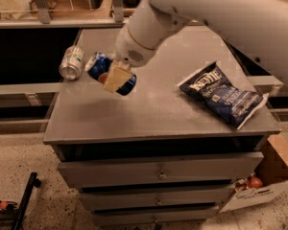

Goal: Knock pepsi can over

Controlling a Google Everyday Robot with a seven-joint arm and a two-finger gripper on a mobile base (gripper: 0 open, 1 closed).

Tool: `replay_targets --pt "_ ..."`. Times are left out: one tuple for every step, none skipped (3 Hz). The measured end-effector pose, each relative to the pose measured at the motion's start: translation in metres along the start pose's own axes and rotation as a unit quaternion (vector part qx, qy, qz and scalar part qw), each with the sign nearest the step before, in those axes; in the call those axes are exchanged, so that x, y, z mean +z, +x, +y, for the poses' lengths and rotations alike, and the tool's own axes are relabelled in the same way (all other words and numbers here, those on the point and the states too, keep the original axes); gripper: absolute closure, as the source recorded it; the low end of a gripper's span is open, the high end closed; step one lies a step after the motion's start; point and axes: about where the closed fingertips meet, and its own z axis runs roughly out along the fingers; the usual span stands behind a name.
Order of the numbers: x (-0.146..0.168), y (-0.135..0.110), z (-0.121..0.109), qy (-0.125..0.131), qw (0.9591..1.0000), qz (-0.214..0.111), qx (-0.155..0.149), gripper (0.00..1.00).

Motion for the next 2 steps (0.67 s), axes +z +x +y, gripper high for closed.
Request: replay_targets --pt "0.017 -0.002 0.013 0.01 0.9952 0.097 -0.007 0.74" --pt "0.033 0.028 0.01 0.01 0.9765 0.213 -0.03 0.74"
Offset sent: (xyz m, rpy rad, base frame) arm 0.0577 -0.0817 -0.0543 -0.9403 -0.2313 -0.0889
